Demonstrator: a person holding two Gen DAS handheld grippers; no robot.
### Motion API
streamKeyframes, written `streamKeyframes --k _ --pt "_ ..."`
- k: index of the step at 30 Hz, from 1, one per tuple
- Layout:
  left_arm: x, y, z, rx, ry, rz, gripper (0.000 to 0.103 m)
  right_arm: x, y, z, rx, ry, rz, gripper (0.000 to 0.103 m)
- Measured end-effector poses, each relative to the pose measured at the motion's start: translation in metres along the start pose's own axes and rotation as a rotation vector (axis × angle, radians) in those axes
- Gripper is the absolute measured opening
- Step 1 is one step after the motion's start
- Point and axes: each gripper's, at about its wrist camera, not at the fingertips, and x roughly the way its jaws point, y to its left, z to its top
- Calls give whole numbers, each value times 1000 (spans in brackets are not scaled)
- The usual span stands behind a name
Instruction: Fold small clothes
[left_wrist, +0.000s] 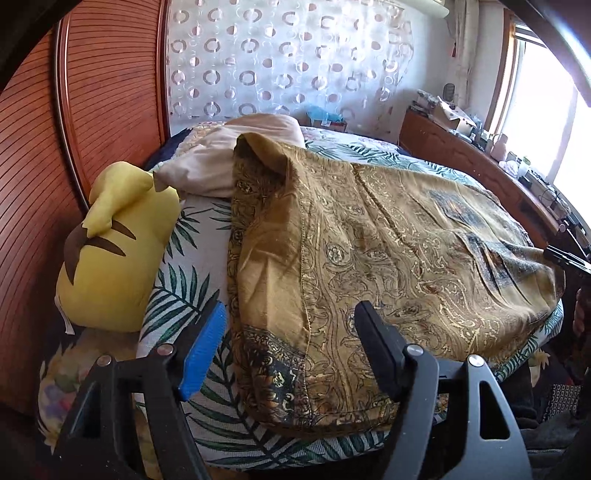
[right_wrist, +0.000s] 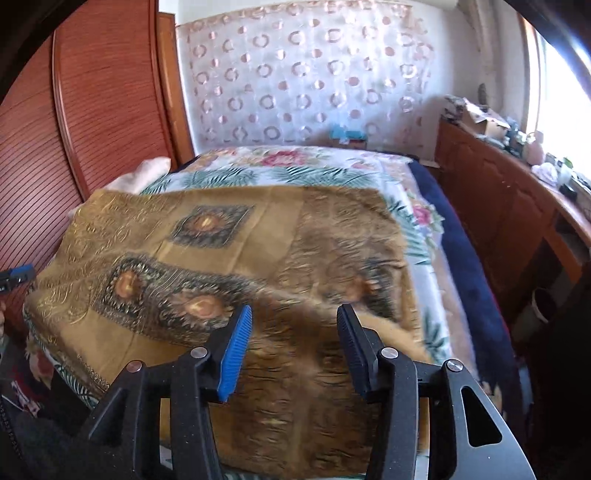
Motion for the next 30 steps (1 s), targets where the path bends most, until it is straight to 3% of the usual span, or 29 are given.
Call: streamKeyframes --k 15,22,30 --pt "8 0 -8 -3 29 17 73 38 21 -3 -51 86 22 50" --pt "12 4 -11 -20 38 21 73 46 24 -4 -46 79 27 63" --pt "9 17 -17 -39 47 33 73 45 33 -18 -75 42 -10 68"
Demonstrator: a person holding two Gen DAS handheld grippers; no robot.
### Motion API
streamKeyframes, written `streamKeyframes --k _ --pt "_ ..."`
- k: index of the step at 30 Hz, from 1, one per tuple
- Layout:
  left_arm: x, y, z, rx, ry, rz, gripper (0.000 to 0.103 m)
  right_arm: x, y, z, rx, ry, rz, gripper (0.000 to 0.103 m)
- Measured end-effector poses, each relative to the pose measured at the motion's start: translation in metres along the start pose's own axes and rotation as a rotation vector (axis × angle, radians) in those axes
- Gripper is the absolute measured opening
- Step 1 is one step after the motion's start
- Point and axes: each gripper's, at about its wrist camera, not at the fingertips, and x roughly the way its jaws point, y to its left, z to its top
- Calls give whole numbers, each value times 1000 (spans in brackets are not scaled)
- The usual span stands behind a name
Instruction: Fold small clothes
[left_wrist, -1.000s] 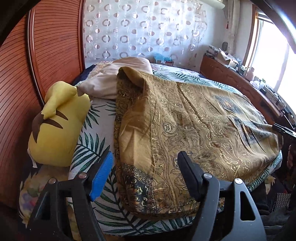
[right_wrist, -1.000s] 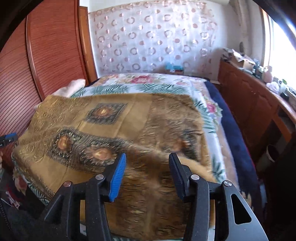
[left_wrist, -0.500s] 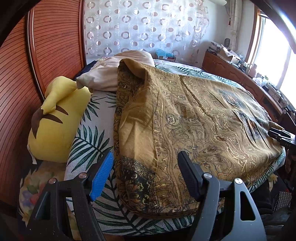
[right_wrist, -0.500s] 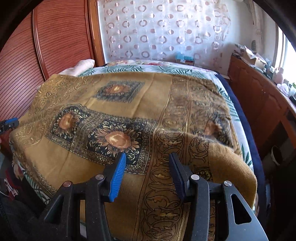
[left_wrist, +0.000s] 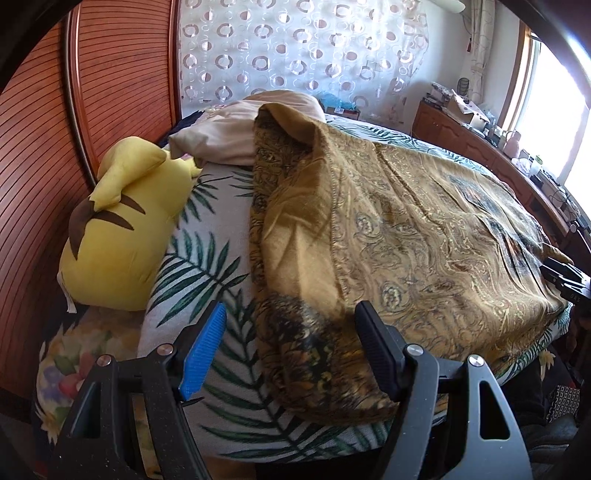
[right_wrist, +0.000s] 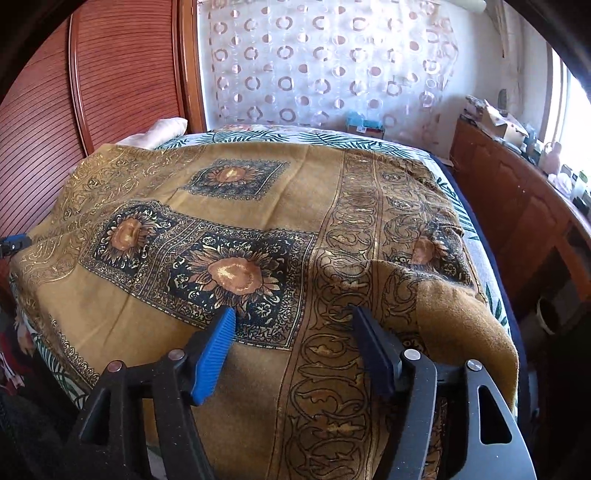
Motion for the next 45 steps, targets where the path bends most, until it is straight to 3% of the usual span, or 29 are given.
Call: streamKeyframes --k 3,4,5,8,18,20,23,28,32,37,41,45 --pt "-7 7 -3 -12 -18 0 73 -1 1 -2 0 -7 -2 69" --pt "-9 9 -4 -17 -26 -3 69 -1 2 -3 -1 -9 -3 69" --pt "-10 12 -5 -26 -30 -15 59 -1 3 -4 0 -11 -2 69" --pt "-6 14 -5 -46 -12 -60 48 -2 2 -6 3 -16 -2 70" --pt "6 1 -3 -11 5 -32 46 -6 -2 -9 1 -29 1 70" --pt "7 -2 -4 6 8 -42 21 -6 -3 -9 0 -31 2 70" --pt "7 -2 -3 -5 4 -44 6 -7 -3 -10 0 -33 3 70" --pt "-8 -17 10 -14 -46 -123 6 -7 -5 -9 -6 -24 6 70" --pt "-30 -51 36 54 -128 -206 5 -9 -7 -1 7 4 24 70" --pt "-48 -105 77 138 -204 -340 5 -25 -18 5 31 -29 17 70" --pt "-48 -147 101 202 -235 -411 4 -40 -27 6 42 -58 -10 70" --pt "-31 -189 118 252 -217 -487 3 -51 -33 2 42 -77 -33 70"
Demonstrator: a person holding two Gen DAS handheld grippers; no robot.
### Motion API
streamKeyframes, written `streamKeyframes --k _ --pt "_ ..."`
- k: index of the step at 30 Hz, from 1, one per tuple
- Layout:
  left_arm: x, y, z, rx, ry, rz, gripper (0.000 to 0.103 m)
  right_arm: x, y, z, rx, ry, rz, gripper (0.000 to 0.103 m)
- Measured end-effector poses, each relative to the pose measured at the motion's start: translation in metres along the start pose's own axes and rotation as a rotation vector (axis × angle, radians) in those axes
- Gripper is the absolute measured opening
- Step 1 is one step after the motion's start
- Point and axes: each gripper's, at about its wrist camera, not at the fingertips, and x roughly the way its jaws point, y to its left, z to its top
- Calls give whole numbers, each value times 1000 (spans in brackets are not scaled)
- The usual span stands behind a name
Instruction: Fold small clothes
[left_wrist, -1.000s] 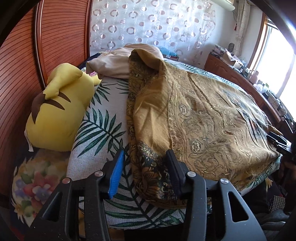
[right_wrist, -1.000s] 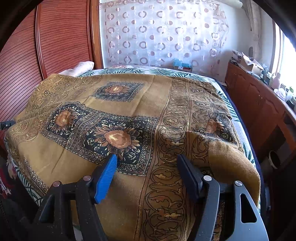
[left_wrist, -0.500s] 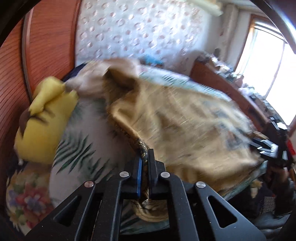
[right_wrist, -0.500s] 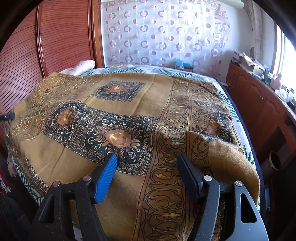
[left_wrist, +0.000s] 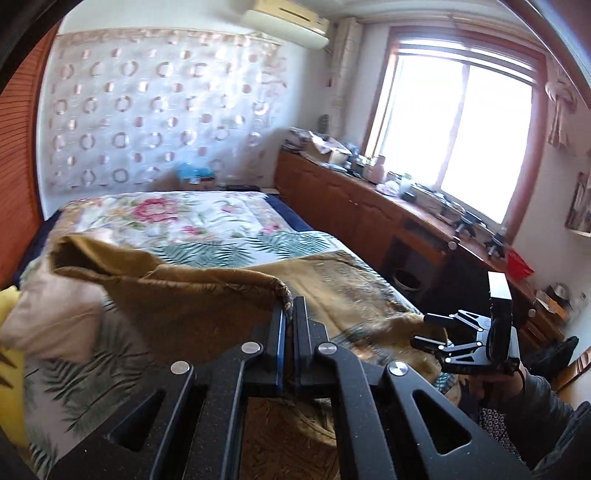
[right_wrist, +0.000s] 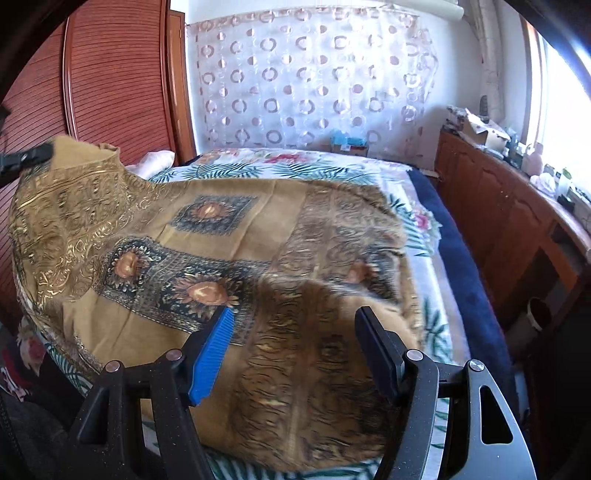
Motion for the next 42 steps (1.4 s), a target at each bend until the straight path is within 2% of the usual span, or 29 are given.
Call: streamKeyframes --k 8,17,21,22,23,24,25,28,33,38,42 --pt "50 -40 14 16 48 -124 3 -8 -9 -7 31 -15 -36 70" --pt "61 -92 39 92 58 -206 3 -17 -7 -10 61 -40 -58 70" --pt "73 -107 33 157 133 -213 4 -19 -5 -13 74 -55 -58 70" --pt "77 -107 29 159 159 -210 9 -19 -3 -13 75 -56 -58 70" --pt "78 -105 24 162 175 -216 22 -18 -3 -13 75 -56 -56 70" --pt "78 -103 22 163 175 -211 31 -18 -2 -14 73 -56 -57 70" --pt "77 -102 19 166 169 -197 47 -18 -1 -14 70 -56 -59 70" --pt "68 -94 15 180 151 -156 58 -18 -5 -13 70 -60 -57 70" --pt "52 -63 6 156 113 -53 58 -12 -6 -6 61 -59 -33 70" --pt "35 -29 -9 122 67 55 58 4 10 4 20 -39 13 70" --pt "28 -5 -22 83 73 119 58 20 27 9 -24 -18 54 70"
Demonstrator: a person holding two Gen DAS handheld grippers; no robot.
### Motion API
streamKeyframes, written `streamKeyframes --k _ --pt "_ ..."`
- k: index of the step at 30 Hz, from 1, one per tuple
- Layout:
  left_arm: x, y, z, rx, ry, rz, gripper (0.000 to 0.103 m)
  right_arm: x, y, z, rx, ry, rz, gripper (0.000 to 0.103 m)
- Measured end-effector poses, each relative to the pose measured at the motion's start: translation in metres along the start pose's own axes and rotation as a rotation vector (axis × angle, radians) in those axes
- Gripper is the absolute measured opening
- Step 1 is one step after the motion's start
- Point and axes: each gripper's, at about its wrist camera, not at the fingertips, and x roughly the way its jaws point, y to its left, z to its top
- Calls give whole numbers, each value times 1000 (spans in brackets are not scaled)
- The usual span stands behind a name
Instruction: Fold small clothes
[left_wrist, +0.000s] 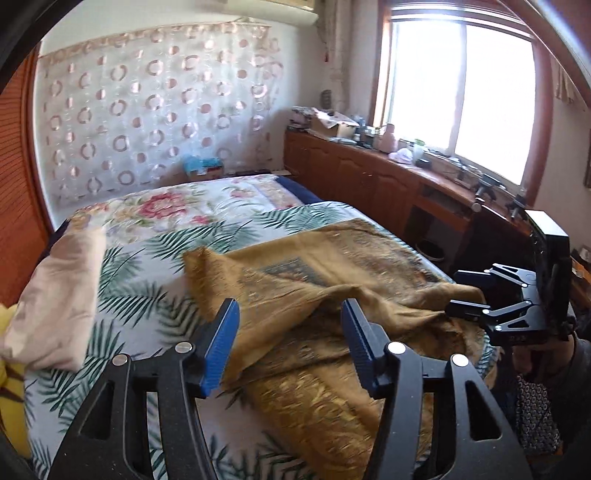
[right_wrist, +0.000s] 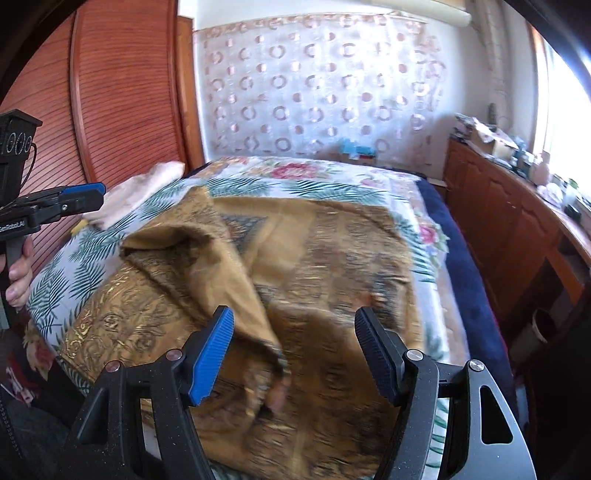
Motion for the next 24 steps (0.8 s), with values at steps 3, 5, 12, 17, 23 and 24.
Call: streamKeyframes --k 3,5,12,17,23,24 --pt "-1 14 -10 -31 19 29 58 14 10 3 -33 25 25 70" --pt "-1 23 -18 -53 26 43 58 24 12 4 -54 51 41 70" --pt "3 43 -33 -113 20 41 58 57 14 8 -101 135 53 70" --pt "10 45 -41 -108 21 66 58 63 10 9 -101 150 55 70" --pt "12 43 -47 -98 36 79 58 64 11 11 -113 143 55 60" --pt "12 43 -48 -97 37 79 58 64 13 10 -116 140 56 55"
